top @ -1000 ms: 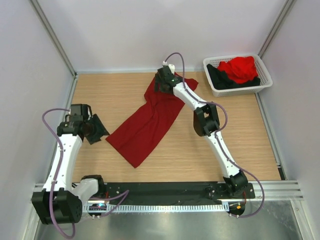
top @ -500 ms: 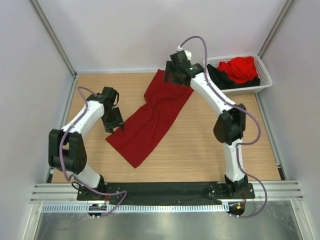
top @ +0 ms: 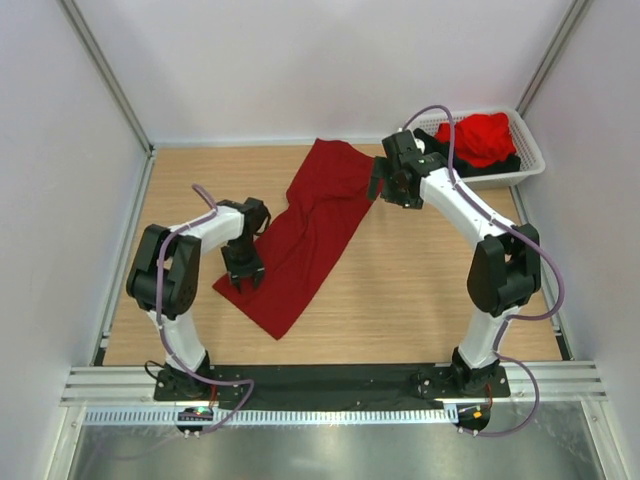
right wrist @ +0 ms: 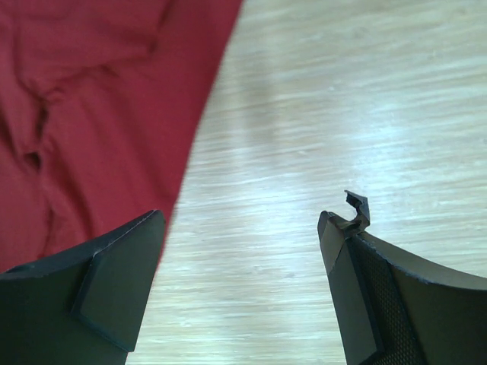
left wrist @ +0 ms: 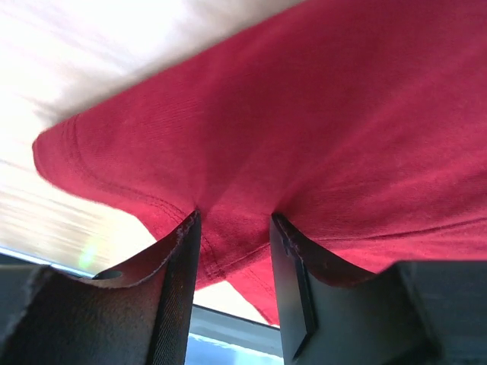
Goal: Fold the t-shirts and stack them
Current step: Fold the tshirt
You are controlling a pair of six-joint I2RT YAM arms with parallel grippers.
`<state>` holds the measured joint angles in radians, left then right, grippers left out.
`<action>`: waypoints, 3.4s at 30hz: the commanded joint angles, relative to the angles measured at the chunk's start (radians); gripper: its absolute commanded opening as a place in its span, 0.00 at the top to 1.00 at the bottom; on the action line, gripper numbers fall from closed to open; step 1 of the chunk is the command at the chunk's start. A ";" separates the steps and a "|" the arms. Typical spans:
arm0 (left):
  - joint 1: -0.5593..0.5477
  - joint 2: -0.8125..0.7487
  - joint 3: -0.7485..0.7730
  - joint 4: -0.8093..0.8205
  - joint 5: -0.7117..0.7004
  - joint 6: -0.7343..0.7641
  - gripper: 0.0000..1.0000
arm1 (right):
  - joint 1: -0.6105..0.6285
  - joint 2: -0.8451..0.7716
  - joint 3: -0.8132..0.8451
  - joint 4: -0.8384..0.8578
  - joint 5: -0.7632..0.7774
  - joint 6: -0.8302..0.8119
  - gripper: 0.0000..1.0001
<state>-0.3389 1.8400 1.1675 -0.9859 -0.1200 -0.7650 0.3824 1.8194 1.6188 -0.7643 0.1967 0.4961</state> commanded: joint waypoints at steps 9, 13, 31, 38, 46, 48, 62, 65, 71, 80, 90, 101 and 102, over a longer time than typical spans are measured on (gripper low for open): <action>-0.308 -0.031 -0.112 0.076 0.272 -0.335 0.57 | -0.034 0.047 -0.048 0.089 -0.045 0.006 0.10; -0.362 -0.093 -0.086 0.076 0.315 -0.391 0.55 | -0.037 0.139 0.051 0.073 -0.078 -0.031 0.10; -0.247 -0.464 0.025 0.027 0.154 -0.223 0.46 | 0.045 0.570 0.628 -0.001 -0.037 -0.064 0.13; -0.108 -0.614 -0.044 0.026 0.126 -0.151 0.45 | 0.110 0.702 0.700 0.123 0.020 -0.128 0.12; 0.001 -0.713 -0.114 0.016 0.131 -0.085 0.44 | 0.190 0.900 0.932 0.215 -0.052 -0.231 0.15; 0.017 -0.720 -0.127 0.015 0.143 -0.079 0.43 | 0.205 0.929 0.970 0.238 -0.080 -0.243 0.15; 0.061 -0.624 -0.187 0.065 0.295 -0.062 0.44 | 0.162 0.692 0.935 0.157 -0.020 -0.148 0.07; 0.045 -0.628 -0.224 0.128 0.385 -0.080 0.50 | 0.150 0.577 0.868 0.059 -0.029 -0.162 0.06; -0.110 -0.559 -0.291 0.303 0.545 -0.177 0.65 | 0.148 0.194 0.377 0.009 -0.153 -0.079 0.08; -0.308 -0.452 -0.396 0.457 0.516 -0.298 0.83 | 0.154 -0.288 -0.437 0.200 -0.529 0.038 0.47; -0.404 -0.337 -0.460 0.503 0.425 -0.382 0.88 | 0.154 -0.494 -0.835 0.263 -0.697 0.056 0.72; -0.436 -0.485 -0.484 0.417 0.329 -0.444 0.61 | 0.158 -0.546 -0.979 0.270 -0.767 0.050 0.60; -0.437 -0.517 -0.476 0.382 0.321 -0.453 0.56 | 0.158 -0.548 -1.000 0.278 -0.772 0.055 0.58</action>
<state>-0.7662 1.4349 0.6811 -0.4969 0.2935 -1.1904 0.5392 1.2999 0.6548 -0.5266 -0.5266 0.5343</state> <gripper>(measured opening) 0.387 0.396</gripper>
